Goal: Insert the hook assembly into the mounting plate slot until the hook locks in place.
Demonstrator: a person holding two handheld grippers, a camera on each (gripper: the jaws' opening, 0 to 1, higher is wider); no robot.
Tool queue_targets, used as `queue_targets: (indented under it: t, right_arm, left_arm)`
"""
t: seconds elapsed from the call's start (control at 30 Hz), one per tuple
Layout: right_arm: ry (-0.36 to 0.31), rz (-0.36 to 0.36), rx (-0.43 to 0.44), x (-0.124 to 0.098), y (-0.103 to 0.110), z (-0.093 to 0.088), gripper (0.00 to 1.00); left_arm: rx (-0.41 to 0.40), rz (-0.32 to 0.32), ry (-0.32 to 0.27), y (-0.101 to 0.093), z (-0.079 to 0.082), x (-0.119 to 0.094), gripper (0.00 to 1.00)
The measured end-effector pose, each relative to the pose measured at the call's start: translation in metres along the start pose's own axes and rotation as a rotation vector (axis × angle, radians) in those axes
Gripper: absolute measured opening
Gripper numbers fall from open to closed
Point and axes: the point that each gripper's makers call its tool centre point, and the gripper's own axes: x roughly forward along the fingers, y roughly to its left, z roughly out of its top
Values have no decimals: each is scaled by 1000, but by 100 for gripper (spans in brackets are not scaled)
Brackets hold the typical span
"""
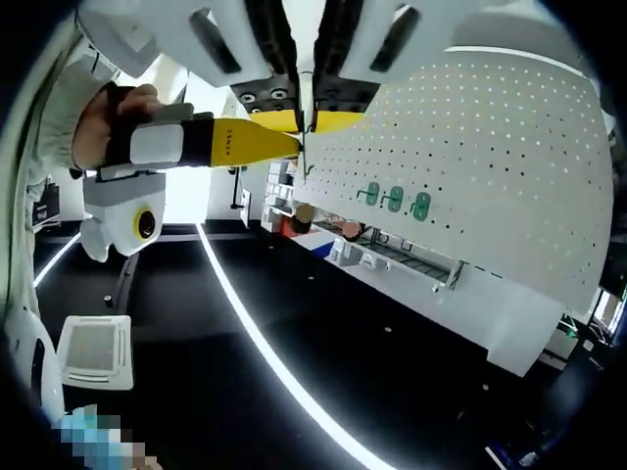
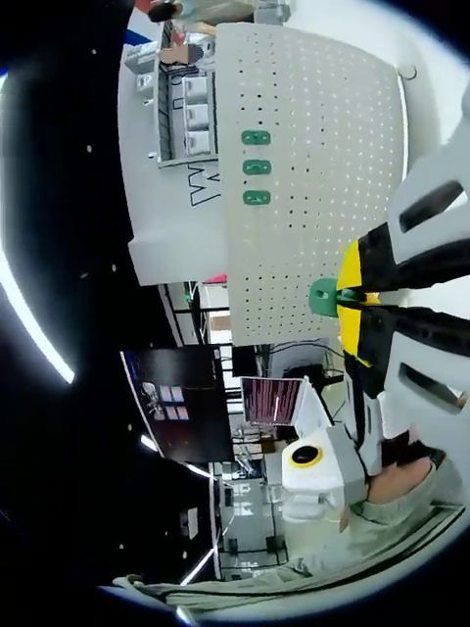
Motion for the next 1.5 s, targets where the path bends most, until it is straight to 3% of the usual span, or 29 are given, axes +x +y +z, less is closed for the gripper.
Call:
queue_targets:
  t: [0.7,0.93,1.5]
  right_arm:
    - [3,3,-26,0,0,-3,0]
    - [4,4,-22,0,0,-3,0]
    - [-2,4,0,-1,2,-3,0]
  left_arm:
    - [26,-3,14,0,-3,0,5]
    - [93,-10,29,-3,-4,0,6]
    - [124,-13,58,-8,-9,0,22]
